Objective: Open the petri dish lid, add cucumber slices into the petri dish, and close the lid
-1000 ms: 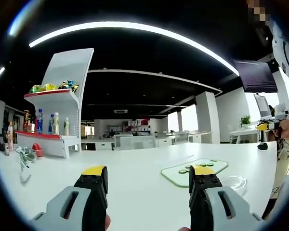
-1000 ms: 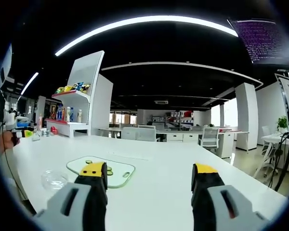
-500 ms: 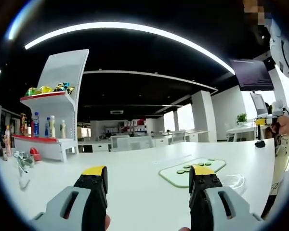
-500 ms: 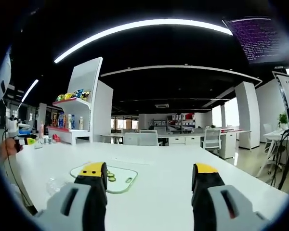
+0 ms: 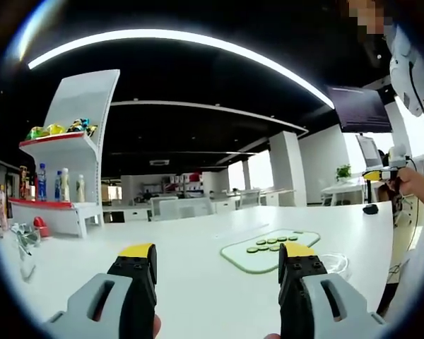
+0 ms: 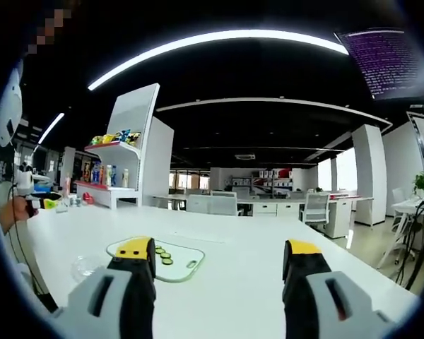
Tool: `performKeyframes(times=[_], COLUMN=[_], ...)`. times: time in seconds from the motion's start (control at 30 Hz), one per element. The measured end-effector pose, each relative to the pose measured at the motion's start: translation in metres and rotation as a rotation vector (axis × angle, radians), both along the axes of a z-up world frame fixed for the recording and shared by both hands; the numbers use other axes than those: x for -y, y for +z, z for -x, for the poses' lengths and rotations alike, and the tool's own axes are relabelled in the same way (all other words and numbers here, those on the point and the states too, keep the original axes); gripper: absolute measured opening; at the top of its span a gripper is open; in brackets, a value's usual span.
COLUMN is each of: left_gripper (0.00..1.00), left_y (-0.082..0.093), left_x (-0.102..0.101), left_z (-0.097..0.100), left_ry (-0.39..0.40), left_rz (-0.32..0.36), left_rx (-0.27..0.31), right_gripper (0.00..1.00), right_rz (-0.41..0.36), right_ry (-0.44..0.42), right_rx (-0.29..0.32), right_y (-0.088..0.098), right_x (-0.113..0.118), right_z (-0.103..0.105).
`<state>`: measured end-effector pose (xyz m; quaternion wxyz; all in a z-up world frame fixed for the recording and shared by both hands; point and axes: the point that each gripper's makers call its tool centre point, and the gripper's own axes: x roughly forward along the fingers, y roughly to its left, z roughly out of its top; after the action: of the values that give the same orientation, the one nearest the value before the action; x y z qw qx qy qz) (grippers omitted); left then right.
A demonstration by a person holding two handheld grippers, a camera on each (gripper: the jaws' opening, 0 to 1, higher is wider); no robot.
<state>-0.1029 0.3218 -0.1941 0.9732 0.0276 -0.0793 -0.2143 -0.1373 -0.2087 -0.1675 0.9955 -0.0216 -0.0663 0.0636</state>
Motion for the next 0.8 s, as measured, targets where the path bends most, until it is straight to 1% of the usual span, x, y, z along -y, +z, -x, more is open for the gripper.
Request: performKeyframes(times=[0.17,0.27,0.4,0.5,0.57,0.63,0.8], left_gripper=[0.7,0.7,0.7,0.71,0.71,0.71,0.71], left_y=[0.0,0.0,-0.007,-0.01,-0.011,-0.012,-0.02], left_x=[0.002,0.005,0.01,0.013,0.019,0.021,0.027], left_z=[0.002,0.003,0.003,0.003,0.005,0.005,0.003], left_ry=[-0.027,-0.058,-0.083,-0.105,-0.14,-0.156,-0.191], left_rz=[-0.025,-0.03,-0.08,-0.085,-0.077,-0.074,-0.097], left_rx=[-0.002,-0.009,-0.027,-0.039,-0.05,-0.053,-0.079], right_gripper=[0.74,0.74,0.76,0.76,0.77,0.77,0.77], right_rz=[0.007,0.019,0.038,0.051,0.061,0.062,0.076], right_ry=[0.033,0.062,0.094,0.12,0.153,0.179,0.241], right_rx=[-0.002,-0.01,-0.02,-0.029,-0.039,-0.046,-0.067], right_y=[0.001,0.0,-0.002,-0.004,-0.007,-0.008,-0.014], right_x=[-0.005,-0.01,-0.016,-0.022,-0.029,-0.035,-0.049], right_z=[0.001,0.001,-0.001,-0.001,-0.002,-0.003,-0.008])
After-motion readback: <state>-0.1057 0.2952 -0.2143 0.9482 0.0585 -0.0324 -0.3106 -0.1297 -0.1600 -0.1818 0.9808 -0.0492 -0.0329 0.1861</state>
